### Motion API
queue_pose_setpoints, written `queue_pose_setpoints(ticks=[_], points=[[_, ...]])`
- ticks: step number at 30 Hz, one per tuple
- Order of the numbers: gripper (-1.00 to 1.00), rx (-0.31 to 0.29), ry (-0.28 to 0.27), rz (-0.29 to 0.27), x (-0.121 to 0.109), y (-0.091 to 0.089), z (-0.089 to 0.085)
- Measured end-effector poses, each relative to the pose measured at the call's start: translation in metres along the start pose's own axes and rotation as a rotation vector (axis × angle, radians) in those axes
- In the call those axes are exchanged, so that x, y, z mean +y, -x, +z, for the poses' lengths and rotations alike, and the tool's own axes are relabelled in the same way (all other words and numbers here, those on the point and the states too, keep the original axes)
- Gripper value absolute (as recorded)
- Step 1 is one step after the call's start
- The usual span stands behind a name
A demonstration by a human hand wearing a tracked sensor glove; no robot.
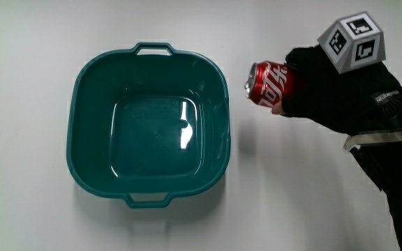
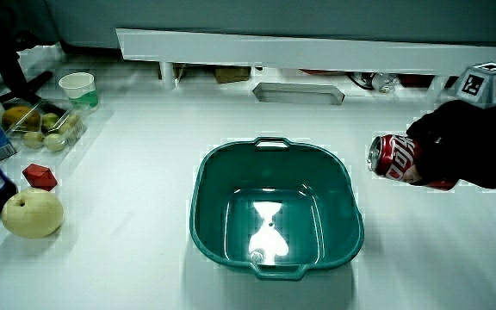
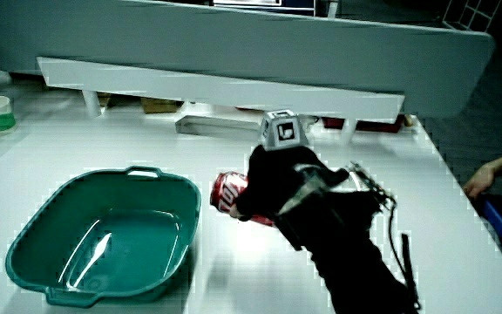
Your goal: Place cola on desk
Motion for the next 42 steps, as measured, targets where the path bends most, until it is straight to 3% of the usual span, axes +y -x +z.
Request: queue_pose_setpoints(ticks=[5, 7, 9, 18, 33, 36, 37, 42], points=[[0.00, 0.022, 0.048, -0.011, 0.004, -0.006, -0.018], [0.00, 0.004, 0.047, -0.021, 0.006, -0.008, -0.026], [0.00, 0.020, 0.093, -0.021, 0.008, -0.010, -0.036], [0.00, 0.036, 0.144, -0.027, 0.012, -0.015, -0.064], [0.00, 0.049, 0.185, -0.024, 0.015, -0.018, -0.090], [0.00, 0.046, 0.197, -0.025, 0.016, -0.018, -0.092], [0.00, 0.044, 0.175, -0.031, 0.015, -0.018, -0.091], [0.00, 0.048, 0.209, -0.025, 0.017, -0.018, -0.094]])
